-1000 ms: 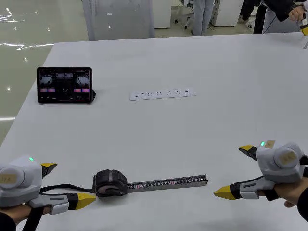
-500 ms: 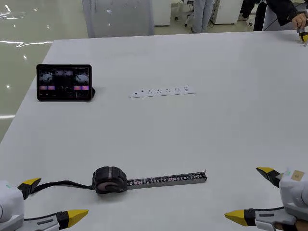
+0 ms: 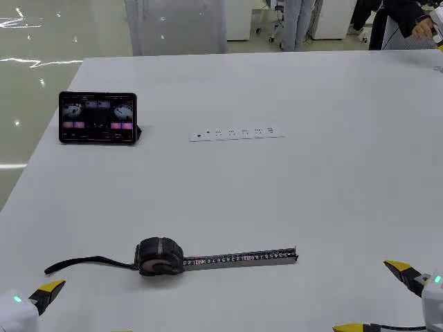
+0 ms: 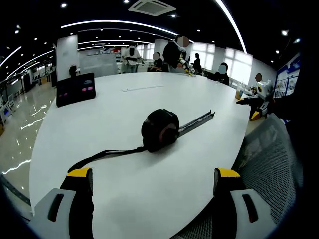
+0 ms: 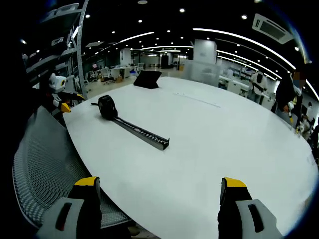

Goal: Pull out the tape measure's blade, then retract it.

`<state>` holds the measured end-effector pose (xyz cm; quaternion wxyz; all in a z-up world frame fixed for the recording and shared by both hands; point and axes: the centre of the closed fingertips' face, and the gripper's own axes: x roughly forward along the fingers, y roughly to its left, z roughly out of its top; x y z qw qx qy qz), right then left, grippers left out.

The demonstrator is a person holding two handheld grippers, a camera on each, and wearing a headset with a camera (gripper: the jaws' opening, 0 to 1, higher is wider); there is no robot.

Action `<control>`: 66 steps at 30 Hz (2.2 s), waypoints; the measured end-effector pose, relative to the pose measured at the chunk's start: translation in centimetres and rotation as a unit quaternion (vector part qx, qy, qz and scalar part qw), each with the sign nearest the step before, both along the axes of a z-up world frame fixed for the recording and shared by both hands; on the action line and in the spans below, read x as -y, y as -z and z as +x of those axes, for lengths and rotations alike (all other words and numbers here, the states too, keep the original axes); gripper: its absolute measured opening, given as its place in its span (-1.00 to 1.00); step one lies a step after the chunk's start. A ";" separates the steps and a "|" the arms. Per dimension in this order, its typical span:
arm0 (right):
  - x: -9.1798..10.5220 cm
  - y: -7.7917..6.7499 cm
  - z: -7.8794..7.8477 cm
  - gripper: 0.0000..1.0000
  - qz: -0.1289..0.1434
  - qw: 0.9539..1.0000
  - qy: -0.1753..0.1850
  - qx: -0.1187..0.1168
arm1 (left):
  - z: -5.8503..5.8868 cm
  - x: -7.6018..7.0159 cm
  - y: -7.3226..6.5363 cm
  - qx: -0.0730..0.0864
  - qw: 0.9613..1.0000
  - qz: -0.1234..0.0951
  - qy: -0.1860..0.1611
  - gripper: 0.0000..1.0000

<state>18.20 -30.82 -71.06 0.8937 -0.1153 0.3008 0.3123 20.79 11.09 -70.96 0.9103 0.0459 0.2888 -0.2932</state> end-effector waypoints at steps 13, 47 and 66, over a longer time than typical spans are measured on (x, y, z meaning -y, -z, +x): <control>-0.4 -0.1 -0.4 0.98 0.014 1.000 0.005 -0.004 | 0.6 0.0 -1.1 0.011 1.000 0.007 0.001 0.98; -1.2 -0.1 1.4 0.98 -0.016 0.997 -0.061 -0.049 | 2.9 1.1 -0.6 -0.007 0.999 0.050 0.018 0.98; -0.6 0.6 5.3 0.98 -0.109 0.981 -0.148 -0.060 | 4.4 5.0 -0.1 -0.002 0.998 0.042 0.038 0.98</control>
